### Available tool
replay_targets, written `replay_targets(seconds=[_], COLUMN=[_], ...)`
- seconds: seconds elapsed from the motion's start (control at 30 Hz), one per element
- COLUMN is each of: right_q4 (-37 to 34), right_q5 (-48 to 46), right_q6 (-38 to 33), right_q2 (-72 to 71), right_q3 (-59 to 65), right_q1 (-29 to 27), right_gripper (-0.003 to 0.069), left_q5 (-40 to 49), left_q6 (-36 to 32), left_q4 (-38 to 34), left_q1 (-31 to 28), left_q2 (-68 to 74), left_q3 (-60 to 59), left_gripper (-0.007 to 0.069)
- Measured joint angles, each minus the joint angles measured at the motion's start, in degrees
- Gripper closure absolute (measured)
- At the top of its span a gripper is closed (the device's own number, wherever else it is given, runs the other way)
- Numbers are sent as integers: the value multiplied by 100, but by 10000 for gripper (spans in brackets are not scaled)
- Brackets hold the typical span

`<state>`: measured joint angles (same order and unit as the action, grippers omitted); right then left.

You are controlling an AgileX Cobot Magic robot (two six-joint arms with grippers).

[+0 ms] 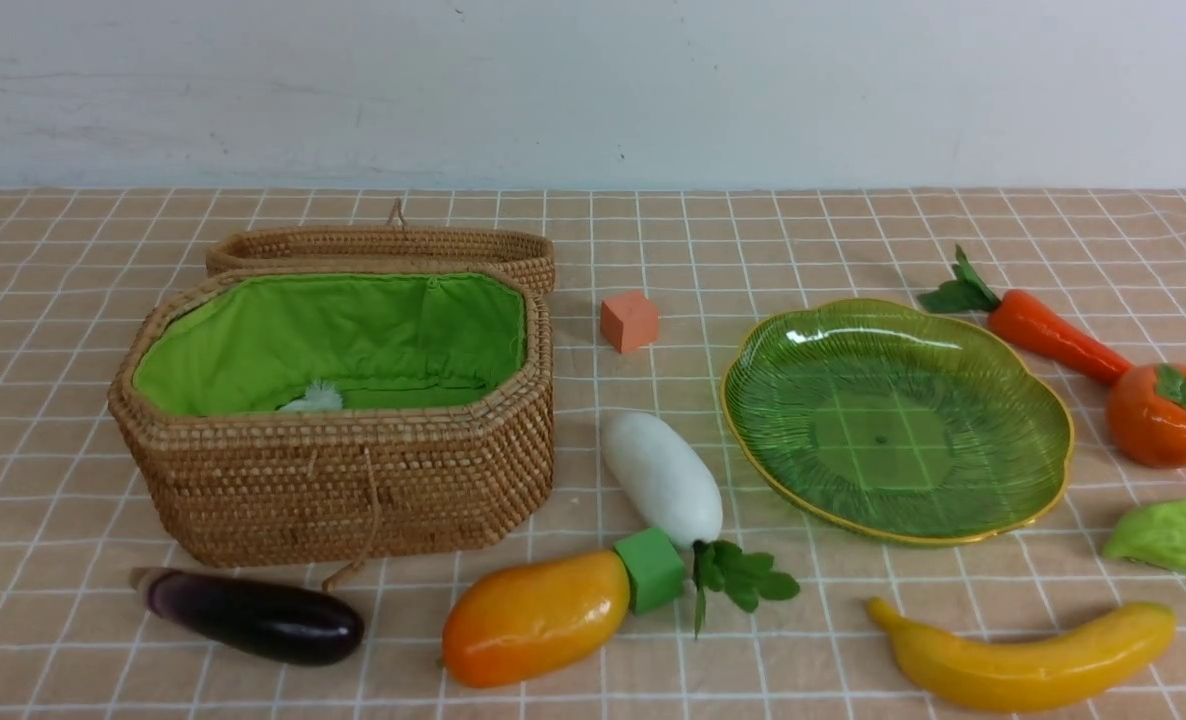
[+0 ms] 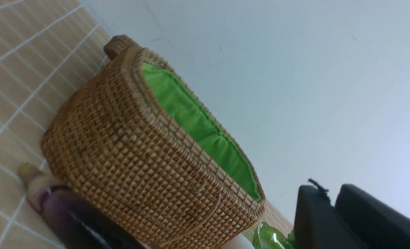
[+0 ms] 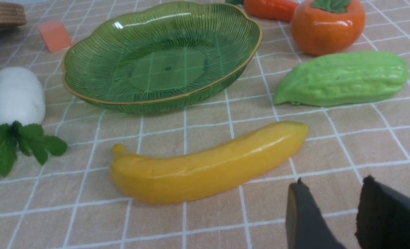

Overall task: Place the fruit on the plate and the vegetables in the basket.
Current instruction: Use the left arm to grab an eggplant and put it into the left basket

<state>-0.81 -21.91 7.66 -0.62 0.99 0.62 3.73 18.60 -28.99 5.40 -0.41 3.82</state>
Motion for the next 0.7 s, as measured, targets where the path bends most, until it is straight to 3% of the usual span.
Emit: replay_targets(seconds=[0.03, 0.23, 0.27, 0.33, 0.37, 0.5, 0.6, 0.7], right_q4=[15, -61, -435, -746, -1063, -1725, -2198, -2406], right_q5=[0, 323, 561, 778, 1044, 1723, 1477, 243], right_q6=[0, 205, 496, 726, 940, 1187, 1312, 1011], right_q2=[0, 0, 0, 0, 0, 0, 0, 99], right_q3=[0, 45, 52, 52, 52, 52, -151, -948], right_q1=[0, 0, 0, 0, 0, 0, 28, 332], right_gripper=[417, 417, 417, 417, 417, 417, 436, 495], left_q5=[160, 1924, 2834, 3325, 4017, 4817, 5014, 5200], left_q6=[-111, -783, -1030, -1175, -1449, -1893, -2196, -2784], left_q4=[110, 323, 327, 327, 315, 234, 102, -11], left_q1=[0, 0, 0, 0, 0, 0, 0, 0], left_q2=[36, 964, 1460, 1745, 2187, 2986, 3200, 3265], left_q3=[215, 1264, 1647, 1850, 2146, 2608, 2772, 2973], left_gripper=[634, 638, 638, 638, 638, 638, 638, 638])
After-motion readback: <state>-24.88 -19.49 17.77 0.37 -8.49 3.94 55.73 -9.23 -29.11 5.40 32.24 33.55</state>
